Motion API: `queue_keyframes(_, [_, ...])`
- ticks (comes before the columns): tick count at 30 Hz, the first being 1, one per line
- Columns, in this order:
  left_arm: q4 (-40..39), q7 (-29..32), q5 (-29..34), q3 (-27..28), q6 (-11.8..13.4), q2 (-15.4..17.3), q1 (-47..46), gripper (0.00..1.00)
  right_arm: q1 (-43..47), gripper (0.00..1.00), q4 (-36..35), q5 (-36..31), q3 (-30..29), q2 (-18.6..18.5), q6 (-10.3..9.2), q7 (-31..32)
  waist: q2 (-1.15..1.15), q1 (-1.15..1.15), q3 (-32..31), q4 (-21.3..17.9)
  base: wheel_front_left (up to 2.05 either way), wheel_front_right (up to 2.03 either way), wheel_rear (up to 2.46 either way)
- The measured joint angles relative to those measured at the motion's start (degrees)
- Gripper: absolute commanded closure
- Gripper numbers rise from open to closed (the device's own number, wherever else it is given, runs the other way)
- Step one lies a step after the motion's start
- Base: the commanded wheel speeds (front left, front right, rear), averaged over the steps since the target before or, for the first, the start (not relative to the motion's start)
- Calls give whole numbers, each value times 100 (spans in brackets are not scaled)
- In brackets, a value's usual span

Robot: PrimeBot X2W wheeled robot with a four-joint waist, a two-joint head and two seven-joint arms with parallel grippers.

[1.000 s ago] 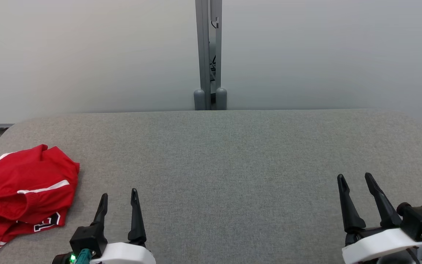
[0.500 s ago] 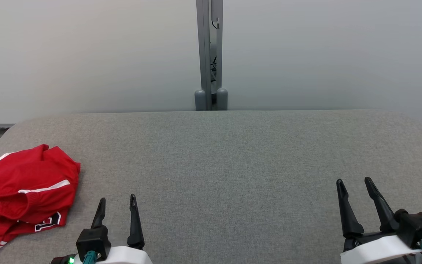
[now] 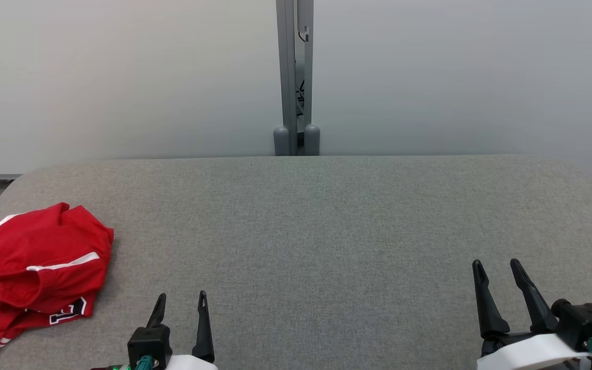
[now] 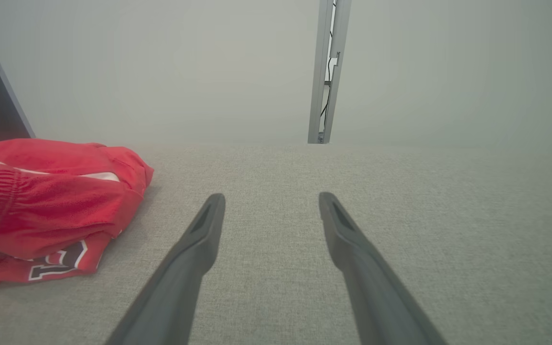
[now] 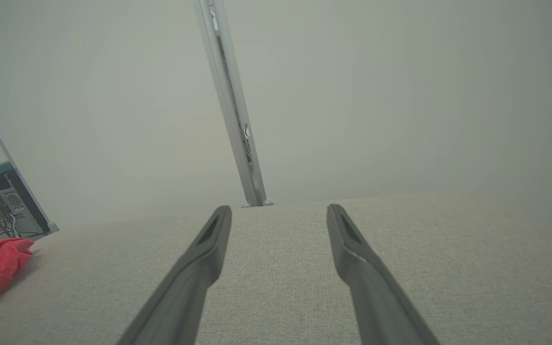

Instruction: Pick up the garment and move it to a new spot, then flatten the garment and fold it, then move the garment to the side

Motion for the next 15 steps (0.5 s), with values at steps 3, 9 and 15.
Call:
queue_keyframes(3, [27,0,1,3,2,1,-15,0,-63,0,44,27,-12,1,0,0,0,0,9,1,0,0,0])
queue_keyframes(9, [44,0,-27,9,2,-1,-31,0,-63,0,56,38,-29,0,0,0,0,0,7,48,0,0,0])
queue_keyframes(15, [-46,0,-14,78,1,-1,-96,0,-53,0,-30,108,29,0,1,-1,0,0,19,258,0,0,0])
